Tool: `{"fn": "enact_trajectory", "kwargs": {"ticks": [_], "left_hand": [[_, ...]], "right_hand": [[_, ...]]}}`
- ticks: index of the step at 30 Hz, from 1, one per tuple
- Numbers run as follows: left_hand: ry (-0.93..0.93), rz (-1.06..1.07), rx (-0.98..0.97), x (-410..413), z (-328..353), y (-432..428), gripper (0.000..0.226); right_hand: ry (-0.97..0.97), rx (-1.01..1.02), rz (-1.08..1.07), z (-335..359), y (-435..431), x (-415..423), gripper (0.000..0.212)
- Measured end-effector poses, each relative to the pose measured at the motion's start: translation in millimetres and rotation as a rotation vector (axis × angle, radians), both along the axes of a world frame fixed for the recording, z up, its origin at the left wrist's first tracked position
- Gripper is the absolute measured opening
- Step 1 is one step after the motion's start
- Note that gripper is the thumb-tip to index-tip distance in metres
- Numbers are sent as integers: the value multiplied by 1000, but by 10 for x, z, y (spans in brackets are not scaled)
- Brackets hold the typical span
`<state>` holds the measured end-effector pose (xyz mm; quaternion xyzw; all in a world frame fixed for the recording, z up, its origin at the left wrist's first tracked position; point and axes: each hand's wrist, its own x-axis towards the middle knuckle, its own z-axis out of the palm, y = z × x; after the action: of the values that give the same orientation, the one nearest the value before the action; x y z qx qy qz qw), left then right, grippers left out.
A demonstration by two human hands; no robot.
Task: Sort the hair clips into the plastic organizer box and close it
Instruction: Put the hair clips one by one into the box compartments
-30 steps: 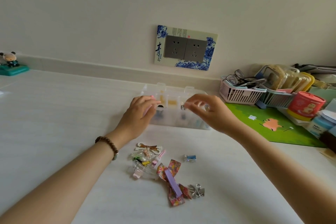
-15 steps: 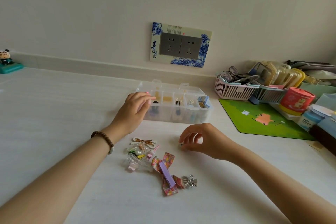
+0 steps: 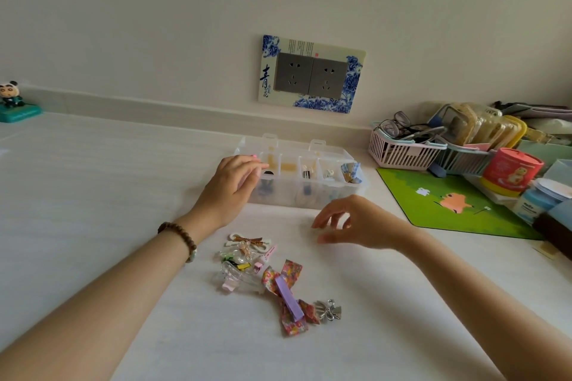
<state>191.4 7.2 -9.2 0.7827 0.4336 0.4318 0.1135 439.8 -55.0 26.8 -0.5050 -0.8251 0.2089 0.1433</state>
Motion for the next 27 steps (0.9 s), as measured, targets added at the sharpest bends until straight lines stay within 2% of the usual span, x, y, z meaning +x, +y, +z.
{"fn": "enact_trajectory", "kwargs": {"ticks": [5,9,13,18,23,27], "left_hand": [[9,-8,5,-10,-14,14,47],[-7,-3,-6,-5,-6,-1,39],[-17,-6,-33,-2,8,-21,41],[-89,15,-7,-4,14,-43,47],[-135,57,-23,-82,-17,3,44],[-130,72,-43,-92,-58,64,38]], "right_hand": [[156,3,-100,-127,-9,30,14],[220,10,-55,-98,-24,-67,20],[280,108,-20,164,54,-308,18],[524,243,-103,409,432,-698,16],[503,191,-177,349,713,-815,11],[450,230,-104,371,482,-688,12]]}}
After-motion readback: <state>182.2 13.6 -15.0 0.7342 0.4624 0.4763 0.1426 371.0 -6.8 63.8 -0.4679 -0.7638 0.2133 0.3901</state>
